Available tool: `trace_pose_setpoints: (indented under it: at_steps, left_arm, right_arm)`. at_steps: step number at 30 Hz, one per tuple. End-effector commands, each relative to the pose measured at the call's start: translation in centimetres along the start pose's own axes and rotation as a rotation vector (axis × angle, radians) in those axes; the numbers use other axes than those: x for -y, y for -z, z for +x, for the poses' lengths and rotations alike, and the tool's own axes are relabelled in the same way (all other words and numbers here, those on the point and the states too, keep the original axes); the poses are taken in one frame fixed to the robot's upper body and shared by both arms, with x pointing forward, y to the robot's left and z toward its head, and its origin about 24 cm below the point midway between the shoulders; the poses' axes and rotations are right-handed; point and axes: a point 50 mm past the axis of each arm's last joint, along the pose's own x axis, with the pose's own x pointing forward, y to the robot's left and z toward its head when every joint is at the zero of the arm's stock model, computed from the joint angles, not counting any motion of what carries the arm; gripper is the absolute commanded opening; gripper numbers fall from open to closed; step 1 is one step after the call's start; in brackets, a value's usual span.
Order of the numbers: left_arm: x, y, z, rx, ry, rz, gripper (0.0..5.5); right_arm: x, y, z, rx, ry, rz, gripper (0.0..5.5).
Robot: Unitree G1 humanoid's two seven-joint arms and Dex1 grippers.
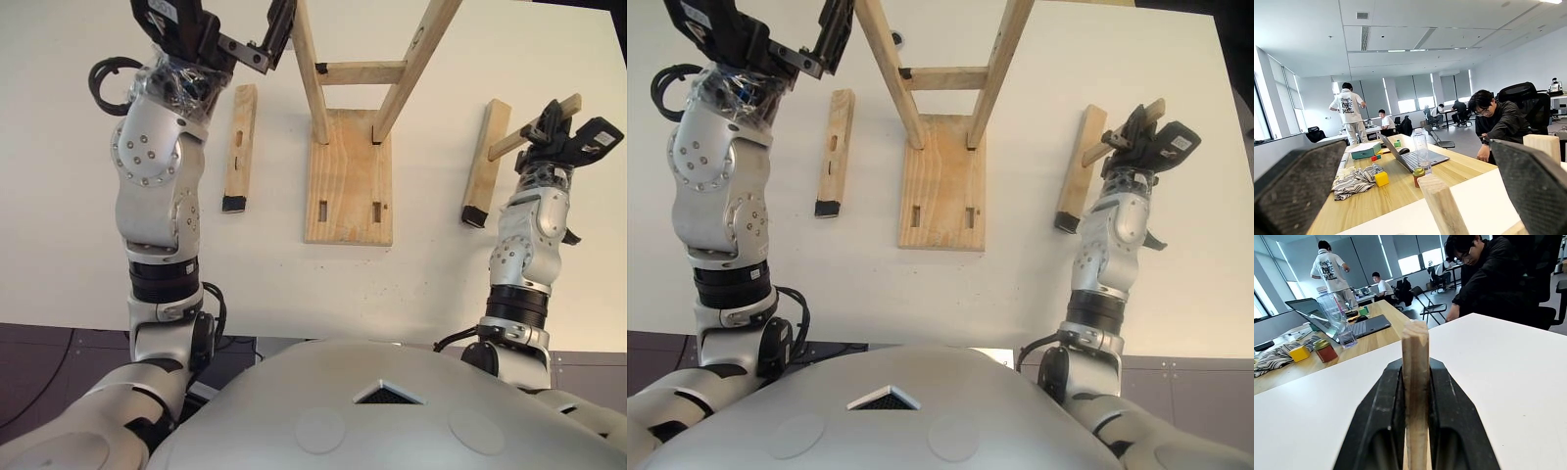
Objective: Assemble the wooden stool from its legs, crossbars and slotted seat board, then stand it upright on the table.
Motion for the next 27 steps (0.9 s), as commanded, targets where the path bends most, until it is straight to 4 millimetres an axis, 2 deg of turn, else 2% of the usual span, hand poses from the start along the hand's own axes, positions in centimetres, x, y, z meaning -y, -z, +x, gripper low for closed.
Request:
trace_pose_setpoints:
  at_steps: [1,4,6,13,16,17,18,21,24,27]
  left_arm:
    - [-0.3,0.0,0.5,-0.019,0.012,0.002,5.40]
    - [-0.4,0.1,0.6,-0.024,0.006,0.005,5.40]
    - [-0.4,0.2,0.5,-0.023,-0.002,0.004,5.40]
    - [-0.3,0.5,0.2,-0.026,-0.038,0.002,5.40]
    - [-0.2,0.7,0.1,-0.028,-0.045,0.006,5.40]
    - [-0.2,0.7,0.0,-0.029,-0.046,0.009,5.40]
    - [-0.1,0.8,-0.1,-0.033,-0.045,0.021,5.40]
    - [0.0,1.1,-0.5,-0.042,-0.065,0.031,5.40]
    - [0.1,1.2,-1.1,-0.041,-0.110,0.029,5.40]
    - [0.3,1.6,-1.9,-0.055,-0.159,0.026,5.40]
  right_arm:
    - [0.5,2.4,-1.7,-0.039,-0.041,-0.077,0.40]
    - [1.0,4.3,-3.6,-0.045,-0.171,-0.199,0.40]
    - [1.6,5.2,-4.2,-0.070,-0.201,-0.249,0.40]
    - [2.6,6.0,-3.5,-0.136,-0.235,-0.270,0.40]
    - [2.9,5.1,-3.6,-0.103,-0.260,-0.270,0.40]
    - [2.9,4.2,-3.6,-0.082,-0.284,-0.268,0.40]
    - [2.7,3.0,-3.5,-0.060,-0.320,-0.271,0.78]
    - [1.9,-0.4,-2.8,-0.052,-0.433,-0.280,1.37]
    - [1.4,-1.8,-2.6,-0.226,-0.543,-0.315,1.89]
    - [1.6,-1.4,-3.0,-0.426,-0.551,-0.377,2.42]
